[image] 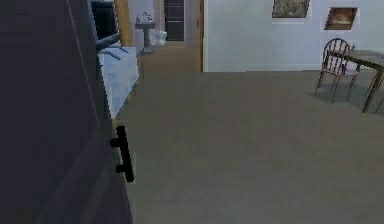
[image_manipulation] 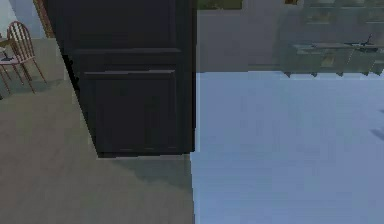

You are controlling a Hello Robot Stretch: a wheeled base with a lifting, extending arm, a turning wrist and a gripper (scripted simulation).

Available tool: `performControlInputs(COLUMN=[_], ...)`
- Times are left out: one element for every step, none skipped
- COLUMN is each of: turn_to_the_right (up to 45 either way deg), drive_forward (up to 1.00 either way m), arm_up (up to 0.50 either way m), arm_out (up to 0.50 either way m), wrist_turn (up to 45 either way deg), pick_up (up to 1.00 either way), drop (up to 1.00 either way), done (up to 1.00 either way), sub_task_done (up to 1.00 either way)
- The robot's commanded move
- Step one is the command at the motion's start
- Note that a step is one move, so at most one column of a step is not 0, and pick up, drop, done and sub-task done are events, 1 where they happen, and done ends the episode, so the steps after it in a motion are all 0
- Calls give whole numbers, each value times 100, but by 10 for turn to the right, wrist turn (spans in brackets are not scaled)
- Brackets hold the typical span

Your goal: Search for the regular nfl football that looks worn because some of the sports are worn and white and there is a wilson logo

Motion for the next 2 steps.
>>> performControlInputs(turn_to_the_right=[30, 0], drive_forward=[0, 85], arm_up=[0, 0], arm_out=[0, 0], wrist_turn=[0, 0], pick_up=[0, 0], drop=[0, 0], done=[0, 0], sub_task_done=[0, 0])
